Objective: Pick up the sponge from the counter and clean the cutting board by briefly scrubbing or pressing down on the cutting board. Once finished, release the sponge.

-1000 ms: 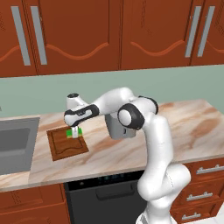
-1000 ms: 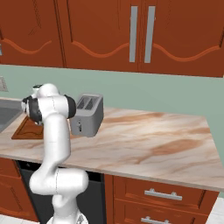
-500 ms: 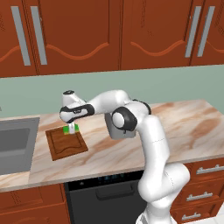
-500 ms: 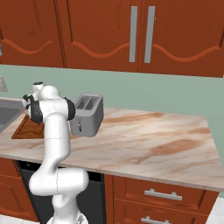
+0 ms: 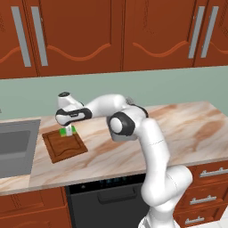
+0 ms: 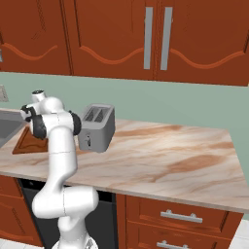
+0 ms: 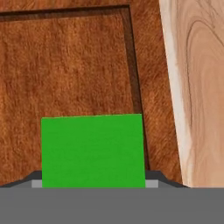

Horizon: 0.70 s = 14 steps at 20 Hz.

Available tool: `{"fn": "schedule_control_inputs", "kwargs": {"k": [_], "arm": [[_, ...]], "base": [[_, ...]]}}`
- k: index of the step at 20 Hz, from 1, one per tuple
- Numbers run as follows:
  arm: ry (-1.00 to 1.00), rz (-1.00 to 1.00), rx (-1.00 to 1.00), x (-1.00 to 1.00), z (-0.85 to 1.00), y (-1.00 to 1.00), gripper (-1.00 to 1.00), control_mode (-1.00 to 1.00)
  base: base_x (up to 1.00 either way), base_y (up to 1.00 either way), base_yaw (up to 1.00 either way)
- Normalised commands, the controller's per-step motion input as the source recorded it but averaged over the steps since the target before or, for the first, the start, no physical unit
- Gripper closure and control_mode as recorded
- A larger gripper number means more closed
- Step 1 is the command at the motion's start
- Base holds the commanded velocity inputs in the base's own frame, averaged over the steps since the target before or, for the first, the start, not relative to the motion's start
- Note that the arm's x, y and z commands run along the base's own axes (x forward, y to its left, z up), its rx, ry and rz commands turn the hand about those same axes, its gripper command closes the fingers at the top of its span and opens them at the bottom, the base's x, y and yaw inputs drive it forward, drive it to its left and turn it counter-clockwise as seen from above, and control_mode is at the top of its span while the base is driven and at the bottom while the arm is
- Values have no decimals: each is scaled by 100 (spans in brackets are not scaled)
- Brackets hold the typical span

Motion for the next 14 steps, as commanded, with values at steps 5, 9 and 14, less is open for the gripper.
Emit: {"fn": "schedule_control_inputs", "kwargs": {"k": [5,9,14], "arm": [[-4,9,0,-14,-6,46,100,-100],[-4,10,0,-25,0,49,100,-100],[-3,10,0,-30,0,52,100,-100]], "base": [[0,0,0],[0,0,0],[0,0,0]]}}
